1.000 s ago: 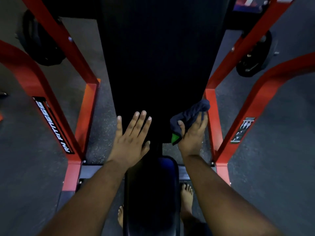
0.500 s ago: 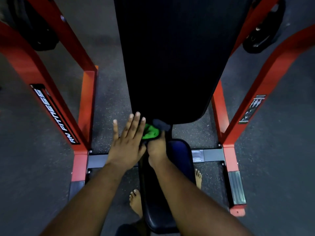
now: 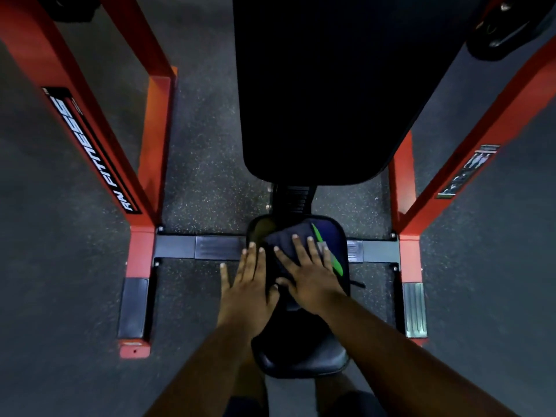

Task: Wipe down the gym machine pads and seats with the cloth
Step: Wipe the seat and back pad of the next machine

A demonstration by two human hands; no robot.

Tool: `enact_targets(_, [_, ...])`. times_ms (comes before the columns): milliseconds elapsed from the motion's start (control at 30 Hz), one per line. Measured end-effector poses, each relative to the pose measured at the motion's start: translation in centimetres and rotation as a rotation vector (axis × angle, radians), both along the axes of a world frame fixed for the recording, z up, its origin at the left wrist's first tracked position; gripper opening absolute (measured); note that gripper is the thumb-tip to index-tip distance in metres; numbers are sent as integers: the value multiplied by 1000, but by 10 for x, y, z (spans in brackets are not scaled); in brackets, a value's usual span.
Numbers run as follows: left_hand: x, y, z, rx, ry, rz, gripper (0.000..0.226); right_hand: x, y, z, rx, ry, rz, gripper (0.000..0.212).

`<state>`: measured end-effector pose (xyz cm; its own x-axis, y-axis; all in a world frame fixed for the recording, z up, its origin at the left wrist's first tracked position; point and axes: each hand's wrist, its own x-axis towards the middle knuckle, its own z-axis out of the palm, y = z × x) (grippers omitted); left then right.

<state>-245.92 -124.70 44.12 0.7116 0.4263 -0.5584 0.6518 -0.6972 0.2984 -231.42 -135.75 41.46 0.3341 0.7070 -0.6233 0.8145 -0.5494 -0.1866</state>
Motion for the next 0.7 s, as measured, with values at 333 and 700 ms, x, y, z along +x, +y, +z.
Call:
enact_targets(333, [7, -36, -51, 5, -50, 243, 83, 80, 46, -59, 69, -77, -61, 59])
enact_targets(700, [9, -36, -60, 11, -149, 280, 85, 54, 53, -58, 159, -40, -112, 59])
